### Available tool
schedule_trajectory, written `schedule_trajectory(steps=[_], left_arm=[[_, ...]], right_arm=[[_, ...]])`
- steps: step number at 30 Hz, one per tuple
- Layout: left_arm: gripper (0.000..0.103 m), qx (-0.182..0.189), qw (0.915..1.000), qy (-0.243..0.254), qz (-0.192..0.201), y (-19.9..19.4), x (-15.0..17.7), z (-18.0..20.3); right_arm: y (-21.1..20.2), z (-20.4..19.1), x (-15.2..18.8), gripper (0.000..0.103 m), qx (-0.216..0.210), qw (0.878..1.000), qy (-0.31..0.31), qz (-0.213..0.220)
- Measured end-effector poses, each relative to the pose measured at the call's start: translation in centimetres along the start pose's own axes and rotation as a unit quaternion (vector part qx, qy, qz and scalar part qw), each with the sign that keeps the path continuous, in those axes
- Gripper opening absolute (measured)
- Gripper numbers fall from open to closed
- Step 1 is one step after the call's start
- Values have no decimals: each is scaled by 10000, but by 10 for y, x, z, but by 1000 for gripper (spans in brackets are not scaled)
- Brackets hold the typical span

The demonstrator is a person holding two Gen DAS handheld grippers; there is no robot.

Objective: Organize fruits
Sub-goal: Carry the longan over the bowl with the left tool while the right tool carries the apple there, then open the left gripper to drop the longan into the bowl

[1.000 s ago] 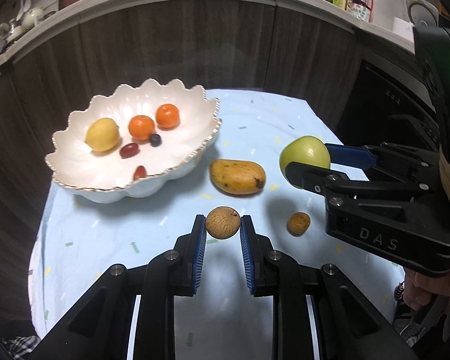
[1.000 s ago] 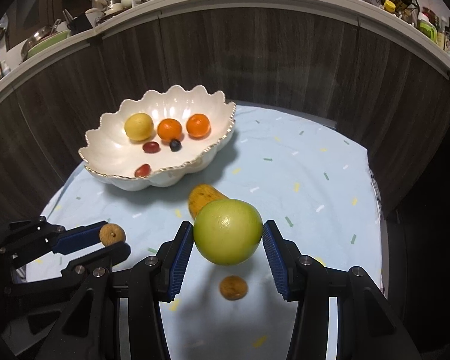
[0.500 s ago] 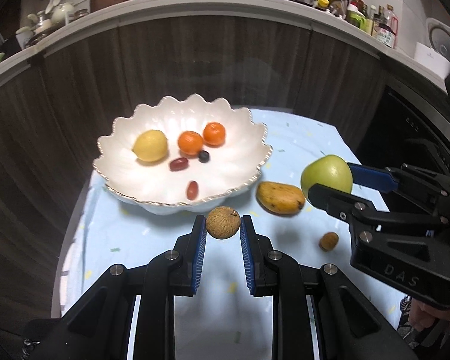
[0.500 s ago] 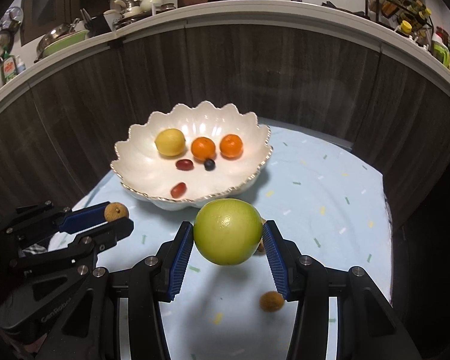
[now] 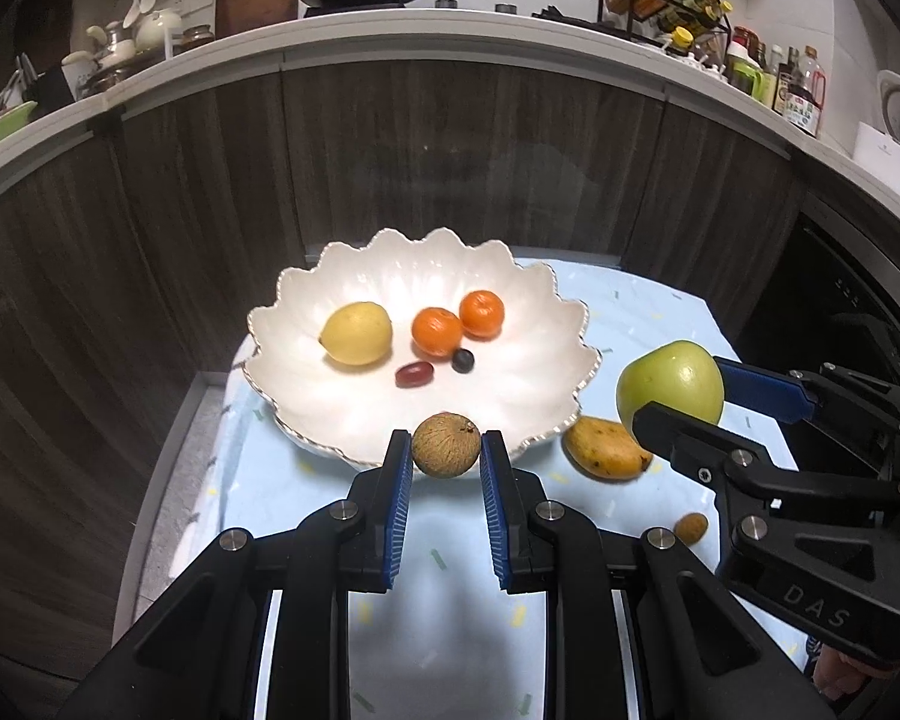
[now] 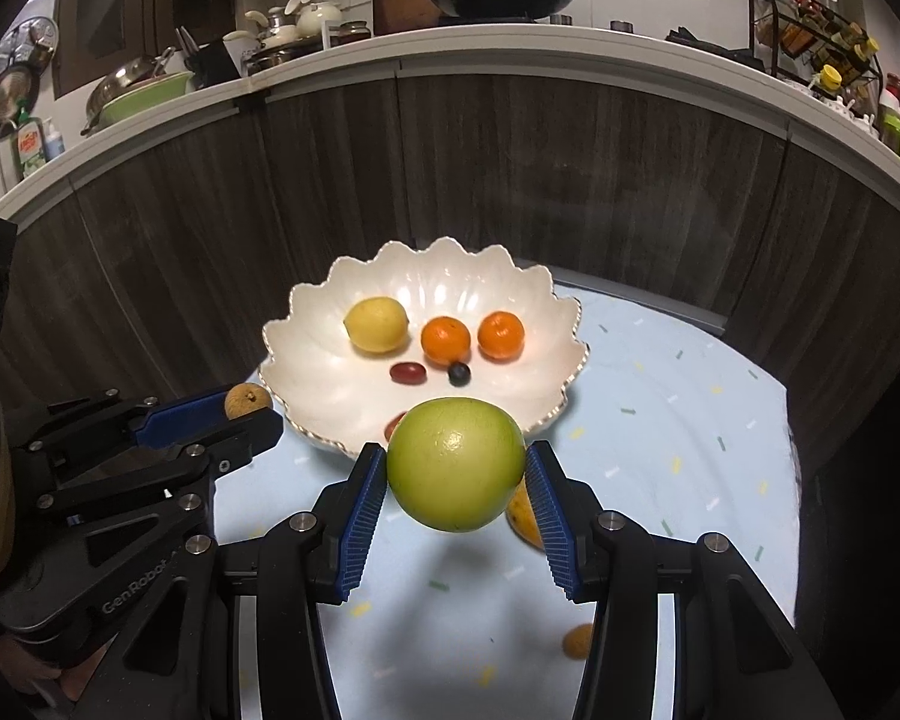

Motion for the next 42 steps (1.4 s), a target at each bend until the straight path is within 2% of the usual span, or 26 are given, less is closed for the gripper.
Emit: schedule_trajectory(steps=[15,42], left_arm=[[23,-192,9996,-189,107,21,-29,-25],[23,-307,9984,-446,-179,78,-41,-50]], right_arm=[[24,-5,-28,49,-86,9998,85,138],[90,3,-39,49,-71,9997,89,-218]])
Point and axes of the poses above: each gripper's, at about its wrist camera, not at the fingertips, and y roughly the way its jaws point, z to its right, x to its underside, the point moved 1 cm from there along y, roughly the way its jaws point, and after that the axes turned 4 degrees about -y, right-handed, at the moved point
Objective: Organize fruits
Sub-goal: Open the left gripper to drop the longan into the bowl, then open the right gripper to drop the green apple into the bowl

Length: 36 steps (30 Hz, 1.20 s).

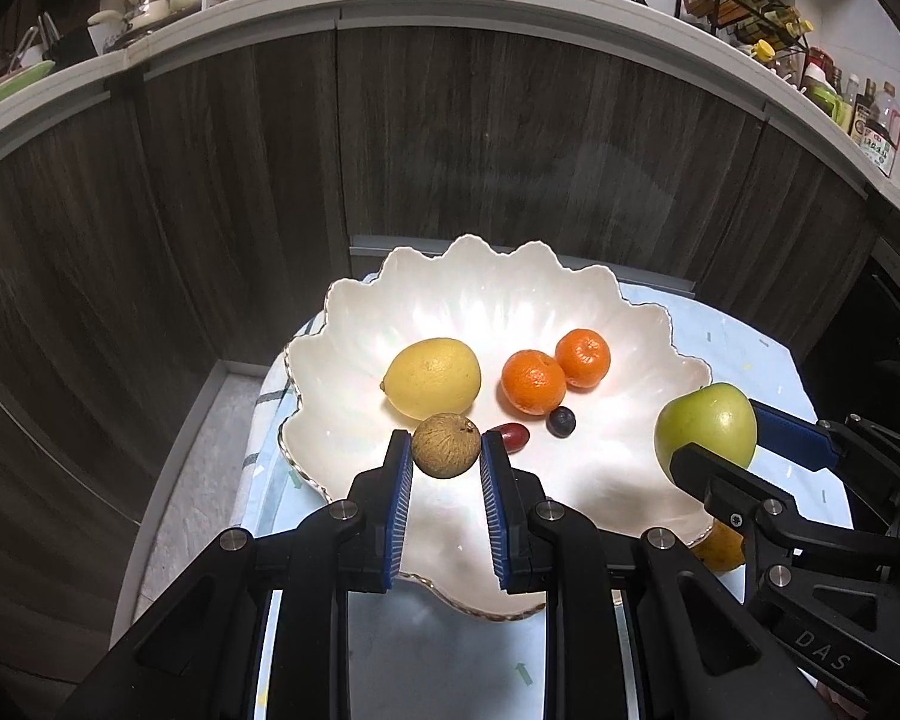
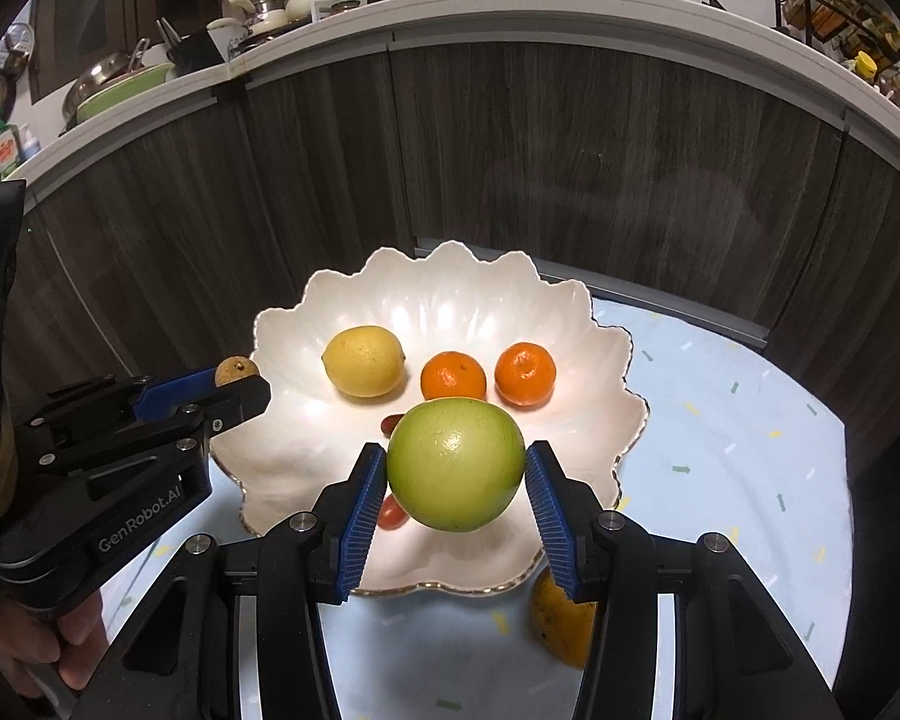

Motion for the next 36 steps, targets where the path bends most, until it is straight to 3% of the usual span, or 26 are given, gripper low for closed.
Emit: schedule_trajectory(steps=[11,15,19,21,25,28,32,36], left_arm=[[25,-44,9999,-22,-120,10,3,-3],[41,-70,9999,-64,-109,9,4,-4],[48,-103,9998,-85,-112,9,5,-6],[57,-127,9998,-82,-110,8,6,-6],[64,-142,9998,-142,-83,5,7,-8],[66,-144,9998,-153,-51,2,6,-7],[78,-165,9997,-184,76,-6,4,-7],[78,-174,9997,-143,138,-13,3,-4]], right_arm=[[10,0,2,49,19,9998,5,-204],[14,-1,3,49,37,9993,-11,-367],[16,2,5,50,89,9989,52,-465],[13,2,5,53,158,9990,64,-411],[8,2,3,65,250,9992,39,-308],[4,3,2,69,289,9992,35,-260],[0,5,1,72,366,9991,70,-219],[-6,7,1,72,413,9989,110,-181]])
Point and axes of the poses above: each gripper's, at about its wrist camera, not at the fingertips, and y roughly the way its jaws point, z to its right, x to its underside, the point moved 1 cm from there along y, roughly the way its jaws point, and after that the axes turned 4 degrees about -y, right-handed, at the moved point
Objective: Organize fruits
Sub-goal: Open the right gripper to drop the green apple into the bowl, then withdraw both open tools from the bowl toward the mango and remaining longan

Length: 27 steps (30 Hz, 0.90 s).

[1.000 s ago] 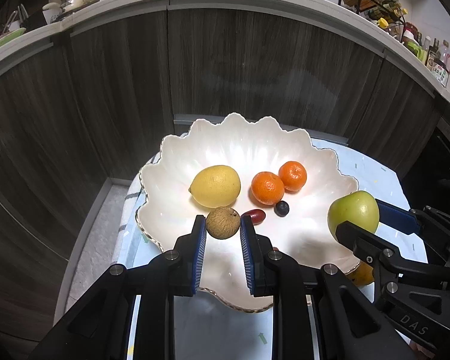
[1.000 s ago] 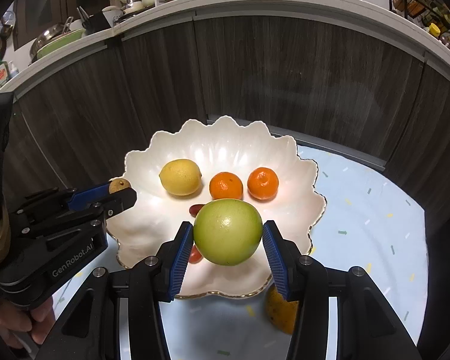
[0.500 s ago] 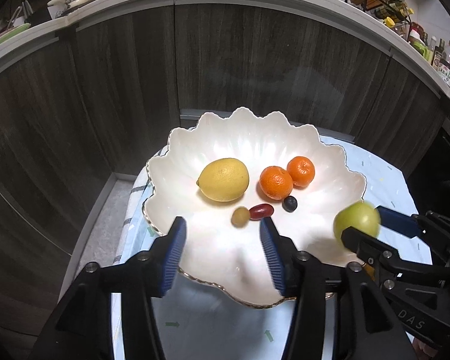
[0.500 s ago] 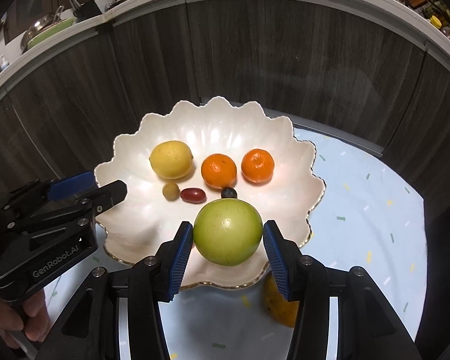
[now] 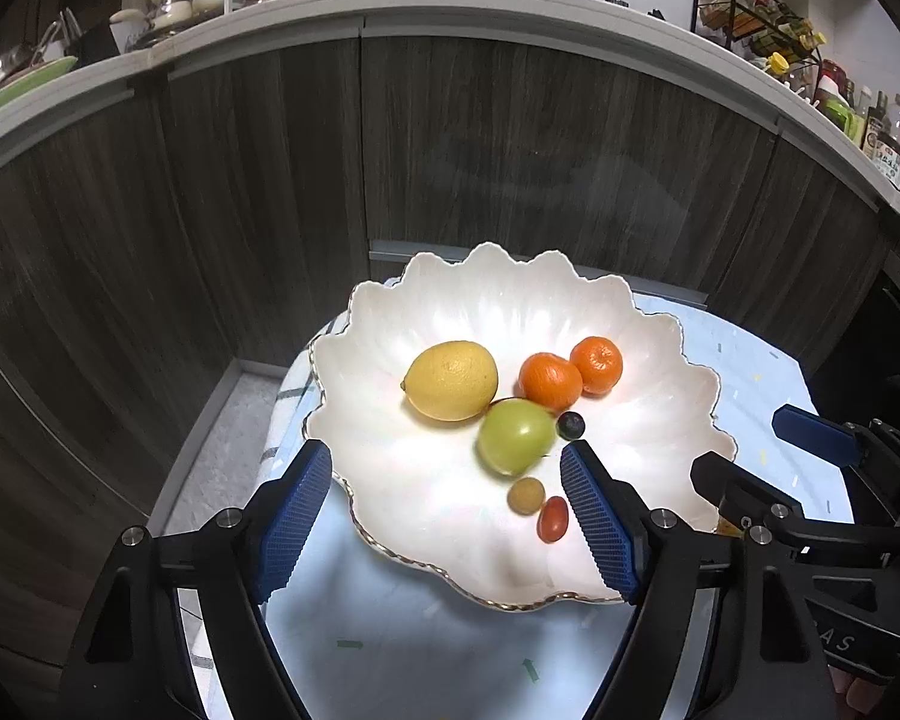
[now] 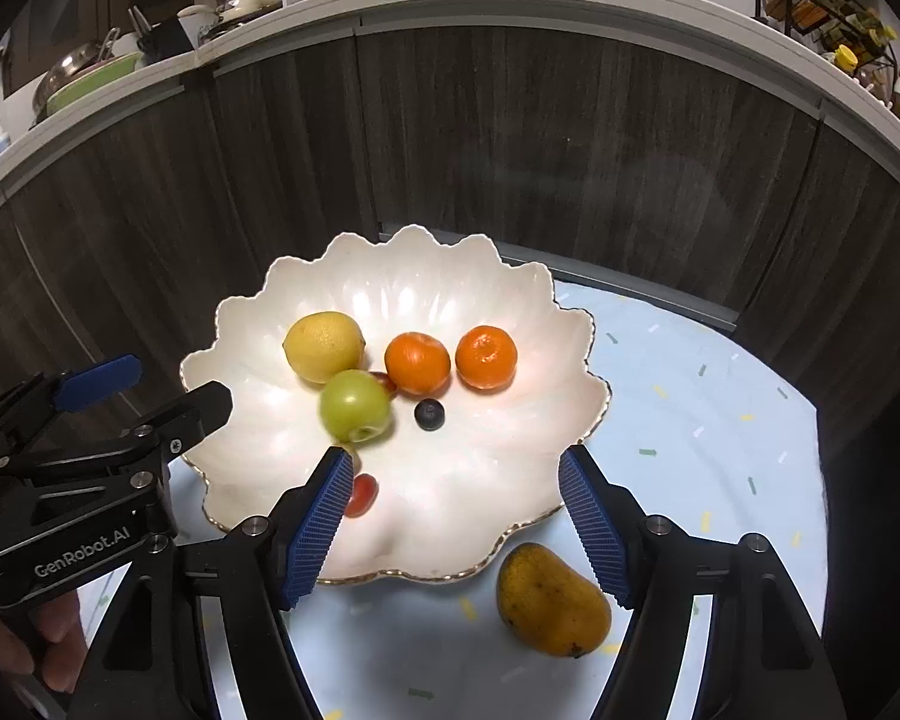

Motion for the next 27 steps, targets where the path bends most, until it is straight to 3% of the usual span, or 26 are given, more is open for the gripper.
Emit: schedule_trajectory(steps=[17,27], left_arm=[[79,123,9993,252,231,-37,2,26],[79,436,9971,577,255,-54,19,62]], right_arm=[[-46,22,13,76,300,9989,298,198],[-78,50,39,76,581,9966,533,237]])
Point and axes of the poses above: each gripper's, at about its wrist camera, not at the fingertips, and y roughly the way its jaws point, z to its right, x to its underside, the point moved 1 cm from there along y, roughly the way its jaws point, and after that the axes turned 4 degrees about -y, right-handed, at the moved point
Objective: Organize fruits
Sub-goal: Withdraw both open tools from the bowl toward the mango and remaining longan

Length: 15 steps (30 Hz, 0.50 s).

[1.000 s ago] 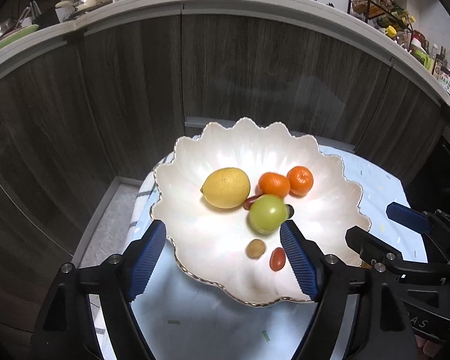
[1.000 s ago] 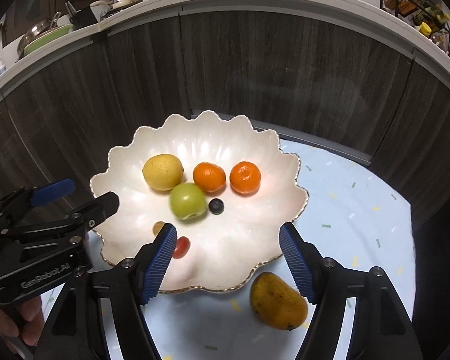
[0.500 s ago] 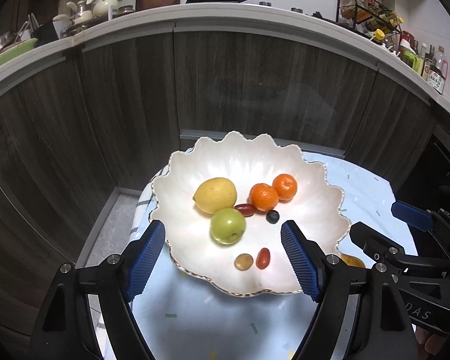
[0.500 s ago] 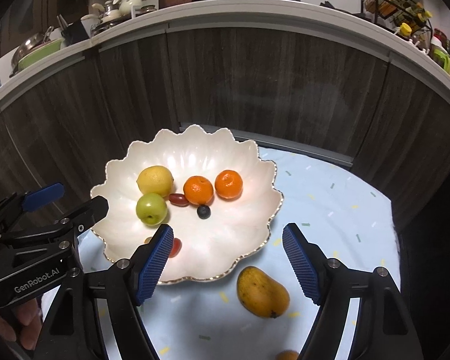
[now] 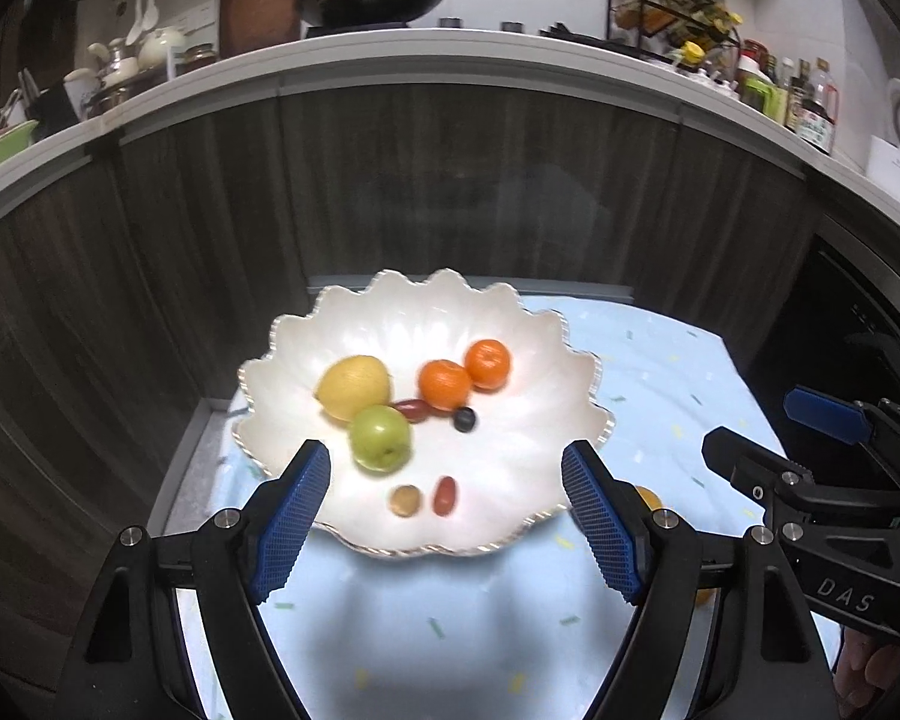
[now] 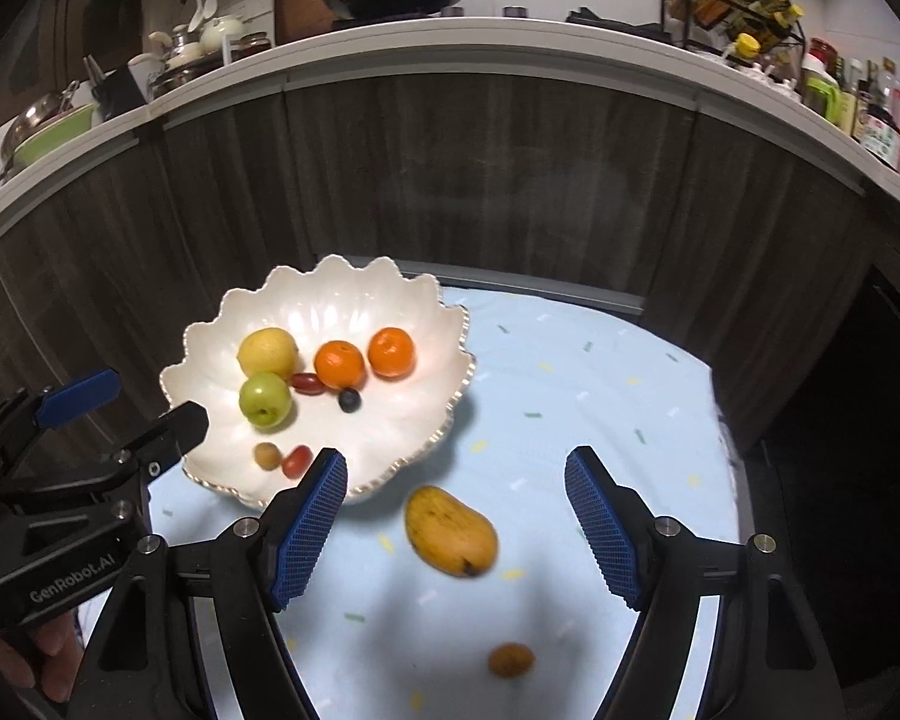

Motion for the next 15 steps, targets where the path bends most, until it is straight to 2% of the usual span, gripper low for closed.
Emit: schedule_trajectory(steps=[15], left_arm=[[79,463,9970,578,-234,5,28,35]], right_arm=[[-8,24,39,76,240,9989,361,-152]])
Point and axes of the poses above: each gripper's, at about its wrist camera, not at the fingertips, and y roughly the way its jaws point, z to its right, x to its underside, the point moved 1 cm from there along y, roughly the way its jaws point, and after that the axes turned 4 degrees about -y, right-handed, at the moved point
